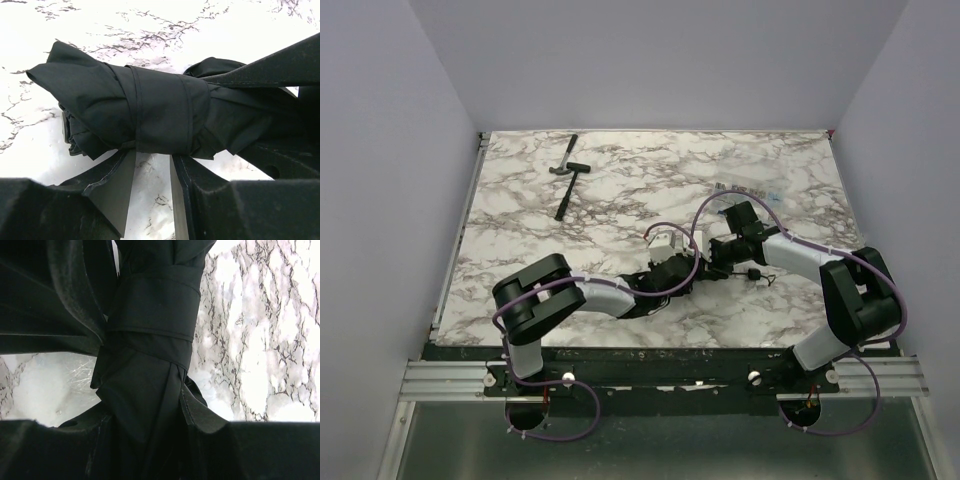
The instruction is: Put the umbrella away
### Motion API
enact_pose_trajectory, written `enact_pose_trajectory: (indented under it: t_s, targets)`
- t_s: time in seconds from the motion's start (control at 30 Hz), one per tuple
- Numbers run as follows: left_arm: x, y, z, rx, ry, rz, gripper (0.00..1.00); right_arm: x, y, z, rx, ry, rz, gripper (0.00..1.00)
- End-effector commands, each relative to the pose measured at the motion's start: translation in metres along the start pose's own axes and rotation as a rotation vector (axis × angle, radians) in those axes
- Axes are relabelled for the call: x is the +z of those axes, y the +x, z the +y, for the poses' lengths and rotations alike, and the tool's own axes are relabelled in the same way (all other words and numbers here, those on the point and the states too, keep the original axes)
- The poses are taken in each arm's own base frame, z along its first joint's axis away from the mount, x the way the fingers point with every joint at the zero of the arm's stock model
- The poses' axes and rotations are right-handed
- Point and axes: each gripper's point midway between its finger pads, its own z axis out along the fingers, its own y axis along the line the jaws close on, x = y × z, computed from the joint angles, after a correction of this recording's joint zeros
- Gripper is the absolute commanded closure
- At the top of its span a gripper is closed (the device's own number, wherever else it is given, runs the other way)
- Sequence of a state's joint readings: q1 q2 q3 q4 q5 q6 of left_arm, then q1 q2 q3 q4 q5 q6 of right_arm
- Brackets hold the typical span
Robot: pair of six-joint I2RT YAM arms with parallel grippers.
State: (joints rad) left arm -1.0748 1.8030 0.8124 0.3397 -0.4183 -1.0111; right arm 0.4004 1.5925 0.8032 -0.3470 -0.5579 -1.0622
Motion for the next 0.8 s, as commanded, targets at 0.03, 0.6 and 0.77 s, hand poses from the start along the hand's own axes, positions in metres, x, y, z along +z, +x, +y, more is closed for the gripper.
enact_pose_trajectory:
  t_s: [0.03, 0.6, 0.77]
  targets:
    - [-0.008, 0.039, 0.094, 0.071, -0.280, 0.131, 0.63, 0.006, 0.068, 0.059, 0.128, -0.154, 0.251, 0.99]
    - [-0.058, 0.033, 0.077, 0.128, 0.039, 0.107, 0.53, 0.006, 0.068, 0.058, 0.128, -0.155, 0.251, 0.99]
    - [-0.062, 0.029, 0.052, 0.145, 0.233, 0.108, 0.97, 0.006, 0.069, 0.059, 0.128, -0.157, 0.254, 0.99]
